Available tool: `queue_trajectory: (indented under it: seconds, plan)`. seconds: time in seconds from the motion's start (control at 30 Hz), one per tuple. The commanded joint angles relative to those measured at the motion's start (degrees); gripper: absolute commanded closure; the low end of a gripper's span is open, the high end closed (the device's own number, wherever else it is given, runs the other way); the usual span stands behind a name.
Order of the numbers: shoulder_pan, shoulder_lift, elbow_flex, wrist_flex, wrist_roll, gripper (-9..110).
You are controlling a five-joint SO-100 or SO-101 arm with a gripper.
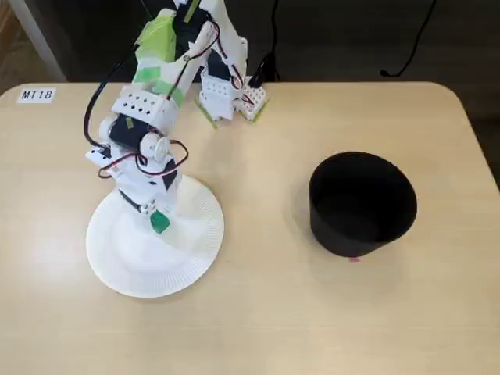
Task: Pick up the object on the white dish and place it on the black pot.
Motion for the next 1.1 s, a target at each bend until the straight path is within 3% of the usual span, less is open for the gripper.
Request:
queue_trajectory:
  seconds: [0.0,0.47,0.83,1.07]
  plan:
    - [0.09,0.44,-2.37,-0.79,0.26,101]
    - [-0.97,6.42,-2.37,-4.57,-1.67,101]
    - [-4.22,31.29,-2.37,-8.53,-4.75,101]
    - [-14.15,45.79,-2.37,-8.61,-8.88,101]
